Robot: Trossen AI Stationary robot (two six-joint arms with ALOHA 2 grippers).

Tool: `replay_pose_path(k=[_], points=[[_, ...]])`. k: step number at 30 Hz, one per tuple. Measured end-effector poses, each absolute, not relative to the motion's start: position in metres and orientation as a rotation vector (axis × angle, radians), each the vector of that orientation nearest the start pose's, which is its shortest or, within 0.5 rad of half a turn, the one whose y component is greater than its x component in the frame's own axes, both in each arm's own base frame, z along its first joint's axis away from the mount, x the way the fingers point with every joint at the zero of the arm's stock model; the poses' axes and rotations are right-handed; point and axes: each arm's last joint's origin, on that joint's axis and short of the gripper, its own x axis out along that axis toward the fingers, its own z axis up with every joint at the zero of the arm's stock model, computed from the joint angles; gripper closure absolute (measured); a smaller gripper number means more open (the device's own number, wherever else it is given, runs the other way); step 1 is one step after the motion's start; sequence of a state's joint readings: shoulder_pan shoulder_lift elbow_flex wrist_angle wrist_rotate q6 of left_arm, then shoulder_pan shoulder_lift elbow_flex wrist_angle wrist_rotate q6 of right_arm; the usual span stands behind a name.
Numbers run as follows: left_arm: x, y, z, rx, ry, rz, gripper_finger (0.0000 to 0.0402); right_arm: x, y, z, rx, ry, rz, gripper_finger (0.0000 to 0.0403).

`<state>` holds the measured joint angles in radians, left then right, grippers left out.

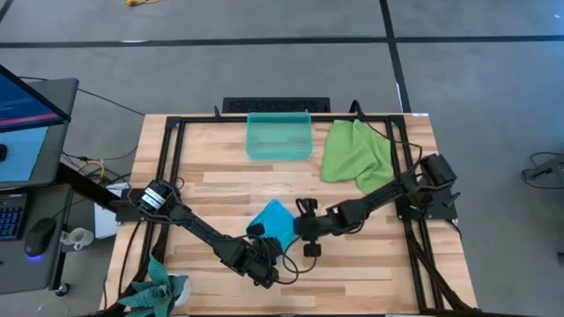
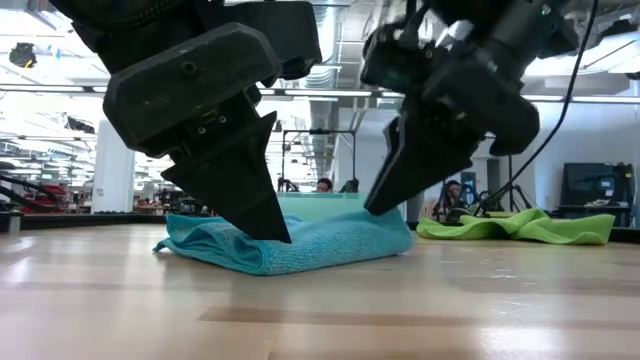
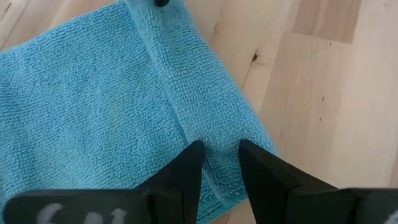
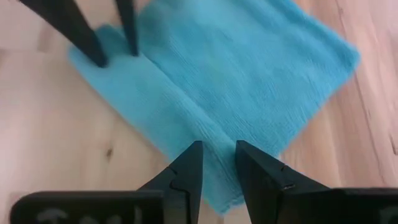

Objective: Roll microfiber towels into tight, uniform cylinder then place into a basket
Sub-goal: Roll the blue microfiber cloth

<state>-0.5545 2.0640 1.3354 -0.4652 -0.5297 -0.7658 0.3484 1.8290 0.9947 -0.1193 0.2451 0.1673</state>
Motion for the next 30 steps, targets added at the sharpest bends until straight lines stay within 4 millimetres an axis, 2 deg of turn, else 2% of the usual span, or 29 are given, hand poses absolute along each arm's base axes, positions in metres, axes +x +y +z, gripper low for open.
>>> replay_pose_path(k=[10, 14, 23, 30], points=[[0.348, -0.198, 0.131, -0.073, 0.955, 0.369, 0.0299, 0.341, 0.107, 0.114, -0.100, 0.954, -0.050, 0.0285], [0.348, -0.198, 0.131, -0.073, 0.957, 0.367, 0.0299, 0.341, 0.107, 0.114, -0.100, 0.957, -0.051, 0.0285], [0.341, -0.195, 0.129, -0.022, 1.017, 0.391, 0.0299, 0.330, 0.108, 0.142, -0.050, 0.936, -0.058, 0.0285], [0.340, -0.194, 0.129, 0.019, 1.036, 0.379, 0.0299, 0.323, 0.116, 0.156, -0.031, 0.917, -0.043, 0.0285]])
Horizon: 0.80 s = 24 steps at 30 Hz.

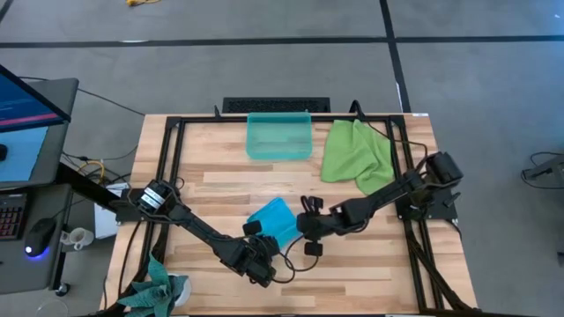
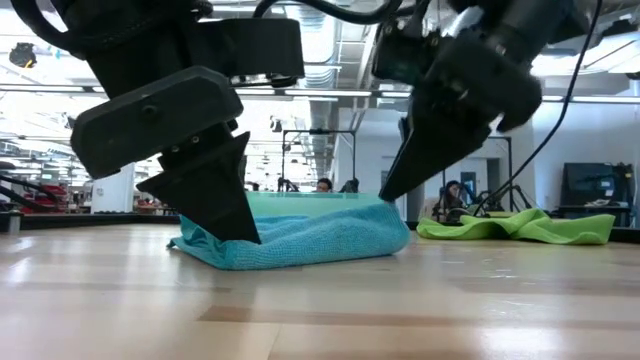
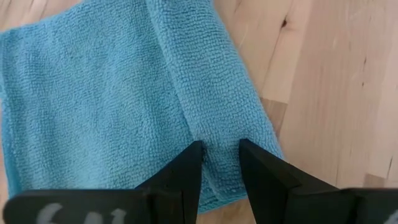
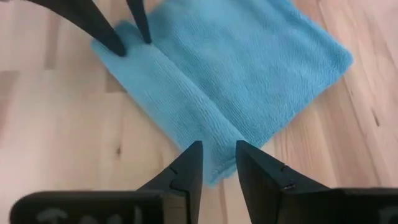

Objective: Roll microfiber towels into tight, uniform cylinder then place into a basket
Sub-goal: Roll the blue microfiber cloth

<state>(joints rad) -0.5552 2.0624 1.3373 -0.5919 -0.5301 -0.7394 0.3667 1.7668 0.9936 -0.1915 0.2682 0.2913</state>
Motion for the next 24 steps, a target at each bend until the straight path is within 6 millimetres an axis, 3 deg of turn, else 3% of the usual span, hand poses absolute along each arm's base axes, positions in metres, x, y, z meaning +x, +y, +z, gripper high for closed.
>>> replay_pose_path(k=[5, 9, 16, 24], points=[[0.340, -0.194, 0.129, 0.029, 1.040, 0.372, 0.0299, 0.321, 0.131, 0.166, -0.127, 0.845, 0.055, 0.0285], [0.340, -0.194, 0.129, 0.029, 1.040, 0.371, 0.0299, 0.323, 0.138, 0.161, -0.179, 0.826, 0.097, 0.0285], [0.340, -0.194, 0.129, 0.028, 1.041, 0.371, 0.0299, 0.331, 0.120, 0.142, -0.165, 0.894, 0.037, 0.0290], [0.340, -0.194, 0.129, 0.021, 1.040, 0.376, 0.0299, 0.336, 0.105, 0.140, -0.113, 0.925, 0.046, 0.0331]])
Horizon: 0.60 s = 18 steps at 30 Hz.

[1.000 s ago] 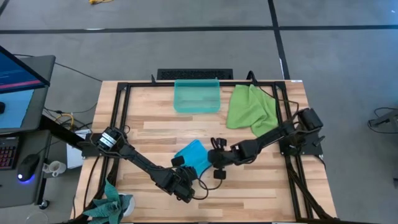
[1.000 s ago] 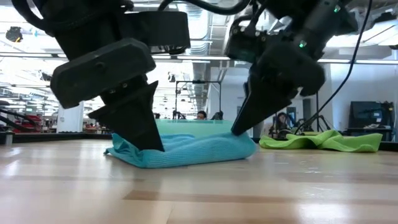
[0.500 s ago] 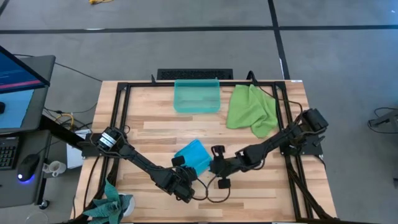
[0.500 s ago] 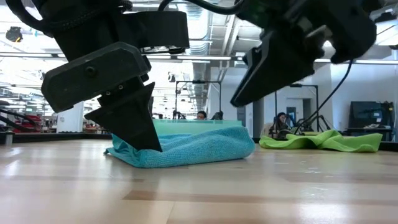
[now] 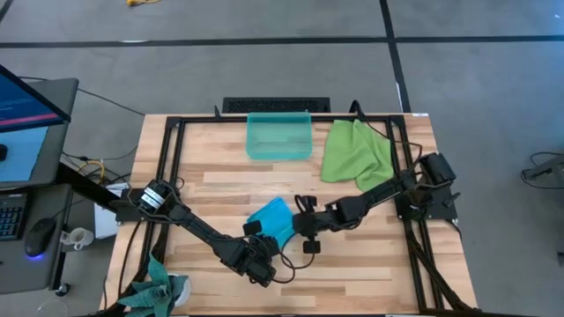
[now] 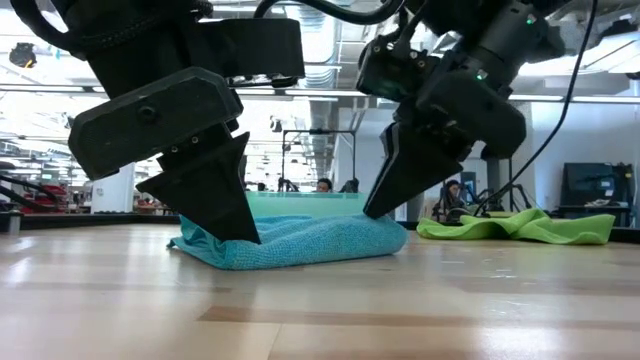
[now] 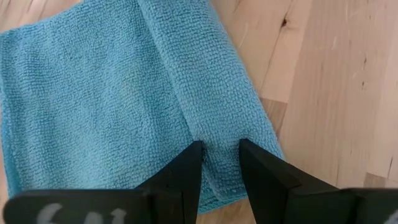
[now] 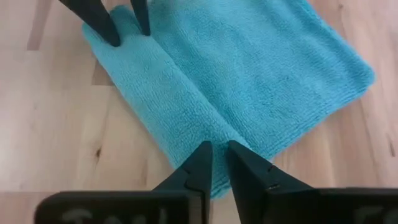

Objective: Roll microfiber towels into tight, uniform cylinder then place into a basket
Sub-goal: Roll the blue microfiber cloth

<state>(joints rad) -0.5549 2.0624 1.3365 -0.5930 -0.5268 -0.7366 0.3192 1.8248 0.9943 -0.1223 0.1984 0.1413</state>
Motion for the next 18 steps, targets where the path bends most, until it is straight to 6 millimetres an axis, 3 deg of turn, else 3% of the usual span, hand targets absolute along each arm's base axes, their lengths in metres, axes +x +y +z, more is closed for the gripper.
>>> replay_pose_path(k=[18], points=[[0.340, -0.193, 0.130, -0.002, 1.044, 0.401, 0.0299, 0.340, 0.102, 0.120, -0.064, 0.979, 0.023, 0.0392]])
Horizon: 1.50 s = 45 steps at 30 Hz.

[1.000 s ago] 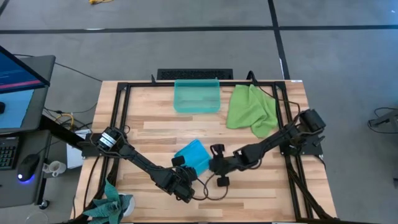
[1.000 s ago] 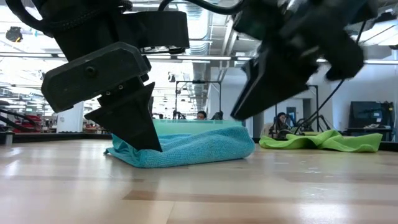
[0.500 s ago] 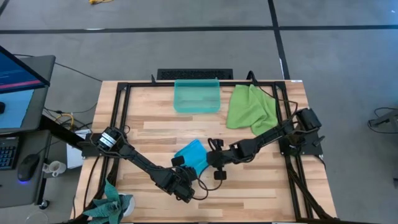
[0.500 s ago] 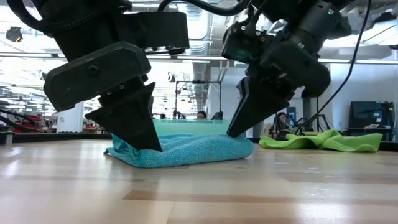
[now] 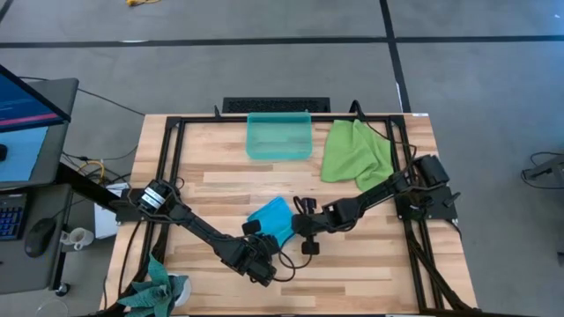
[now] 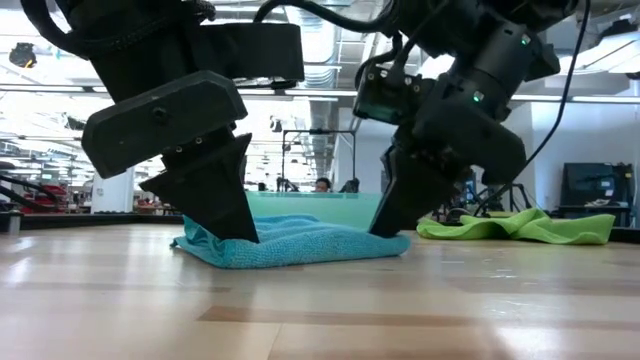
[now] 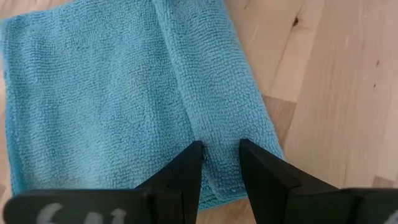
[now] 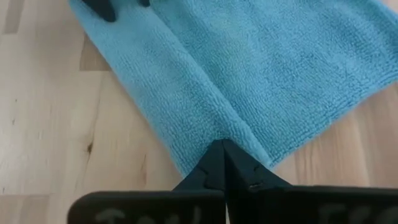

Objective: Roll microfiber towels into tight, uniform cylinder then place into a basket
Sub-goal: Roll the blue microfiber cloth

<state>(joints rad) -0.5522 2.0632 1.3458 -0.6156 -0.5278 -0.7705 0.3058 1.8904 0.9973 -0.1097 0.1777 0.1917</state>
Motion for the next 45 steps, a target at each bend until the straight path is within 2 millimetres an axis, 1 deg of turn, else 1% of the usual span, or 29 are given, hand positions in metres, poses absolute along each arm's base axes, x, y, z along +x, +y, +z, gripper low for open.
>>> replay_pose_path(k=[5, 12, 15, 19, 22, 25, 28, 34, 38, 41, 45], points=[[0.340, -0.193, 0.130, 0.003, 1.050, 0.391, 0.0299, 0.340, 0.102, 0.117, -0.010, 0.989, -0.012, 0.0386], [0.341, -0.192, 0.130, -0.005, 1.058, 0.387, 0.0295, 0.339, 0.104, 0.117, -0.007, 0.989, -0.009, 0.0387], [0.341, -0.191, 0.130, -0.022, 1.056, 0.402, 0.0281, 0.340, 0.103, 0.117, -0.005, 0.990, -0.012, 0.0390], [0.342, -0.185, 0.130, -0.083, 1.060, 0.457, 0.0250, 0.340, 0.102, 0.117, 0.016, 0.992, -0.019, 0.0388], [0.343, -0.182, 0.130, -0.090, 1.069, 0.465, 0.0226, 0.340, 0.102, 0.117, 0.046, 0.992, -0.036, 0.0385], [0.344, -0.182, 0.131, -0.060, 1.064, 0.448, 0.0216, 0.340, 0.102, 0.117, 0.062, 0.993, -0.045, 0.0386], [0.342, -0.191, 0.135, 0.013, 1.029, 0.445, 0.0218, 0.339, 0.102, 0.117, 0.063, 0.994, -0.047, 0.0390], [0.337, -0.220, 0.161, 0.145, 0.899, 0.469, 0.0237, 0.339, 0.101, 0.116, 0.088, 0.993, -0.068, 0.0388], [0.334, -0.235, 0.173, 0.224, 0.817, 0.453, 0.0246, 0.339, 0.101, 0.117, 0.091, 0.991, -0.070, 0.0389], [0.334, -0.237, 0.171, 0.221, 0.798, 0.444, 0.0253, 0.340, 0.102, 0.117, 0.092, 0.986, -0.070, 0.0390], [0.331, -0.229, 0.155, 0.231, 0.806, 0.458, 0.0268, 0.340, 0.102, 0.117, 0.100, 0.979, -0.073, 0.0389]])
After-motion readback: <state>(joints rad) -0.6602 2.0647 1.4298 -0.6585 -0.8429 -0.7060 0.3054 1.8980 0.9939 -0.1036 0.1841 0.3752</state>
